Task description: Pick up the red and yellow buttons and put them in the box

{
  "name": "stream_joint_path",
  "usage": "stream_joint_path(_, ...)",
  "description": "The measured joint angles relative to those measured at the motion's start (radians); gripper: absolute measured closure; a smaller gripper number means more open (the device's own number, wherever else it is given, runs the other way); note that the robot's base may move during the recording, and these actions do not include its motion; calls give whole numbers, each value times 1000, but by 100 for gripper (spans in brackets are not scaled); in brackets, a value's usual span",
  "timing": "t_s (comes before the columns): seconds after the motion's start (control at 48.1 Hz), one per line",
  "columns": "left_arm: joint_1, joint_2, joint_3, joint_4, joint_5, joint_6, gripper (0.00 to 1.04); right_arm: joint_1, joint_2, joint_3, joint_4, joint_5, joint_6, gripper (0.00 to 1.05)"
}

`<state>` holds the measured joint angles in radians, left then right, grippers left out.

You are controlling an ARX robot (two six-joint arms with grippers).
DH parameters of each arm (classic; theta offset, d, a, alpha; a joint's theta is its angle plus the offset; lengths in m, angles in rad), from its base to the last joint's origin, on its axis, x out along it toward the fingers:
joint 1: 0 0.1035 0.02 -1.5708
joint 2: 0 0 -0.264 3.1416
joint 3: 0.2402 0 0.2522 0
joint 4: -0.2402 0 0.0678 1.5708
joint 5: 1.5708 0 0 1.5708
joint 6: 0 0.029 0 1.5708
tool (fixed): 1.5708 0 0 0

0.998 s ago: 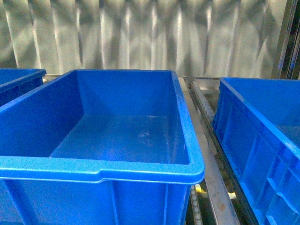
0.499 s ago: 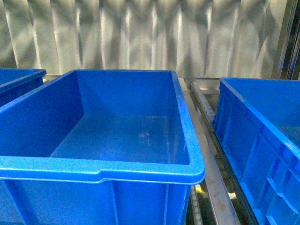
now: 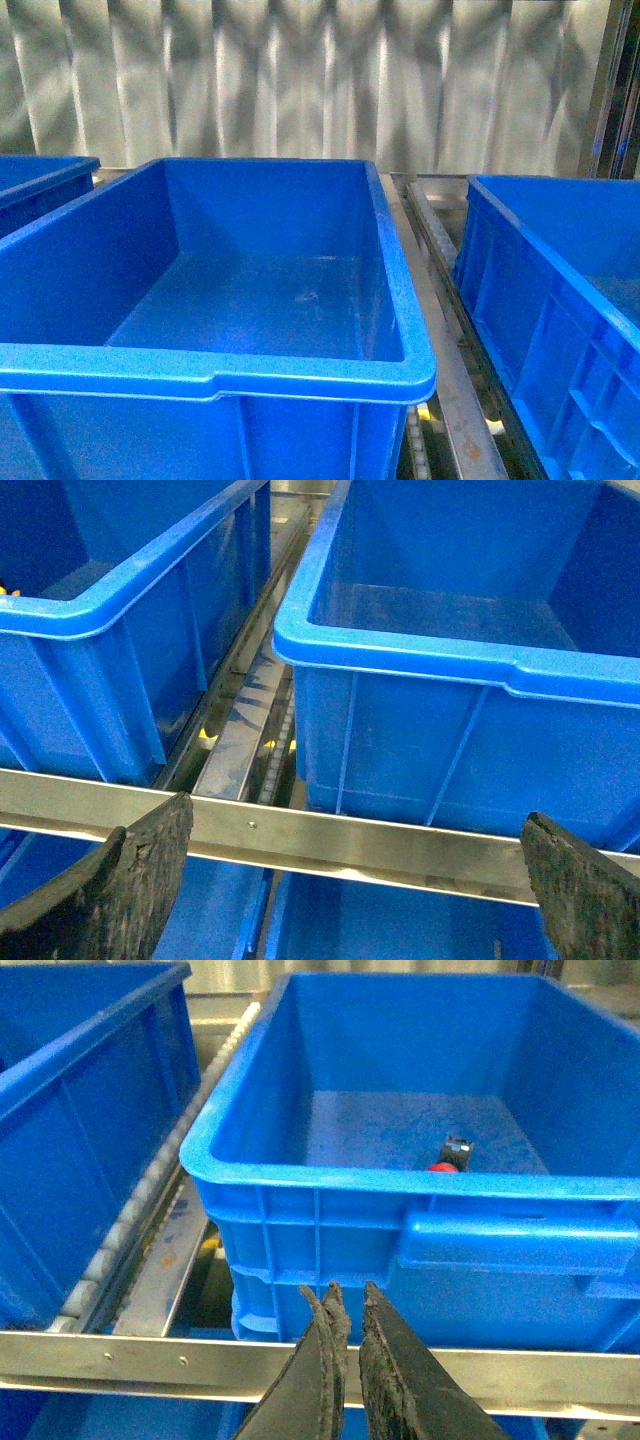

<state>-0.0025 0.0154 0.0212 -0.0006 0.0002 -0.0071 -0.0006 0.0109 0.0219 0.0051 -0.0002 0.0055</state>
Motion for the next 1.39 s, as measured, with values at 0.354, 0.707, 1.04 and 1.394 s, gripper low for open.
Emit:
stream_joint_path(0.354,0,0,0,0,0,0,8,0,-6,0,-4,0,-2,60)
stream_joint_path(0.707,0,0,0,0,4,0,8,0,-6,0,-4,6,-1,2)
stream_joint_path(1.04,0,0,0,0,0,0,8,1,-6,0,-5,3,-2,3)
stream_joint_path(1.394,0,0,0,0,0,0,8,0,-6,0,-6,2,-2,3)
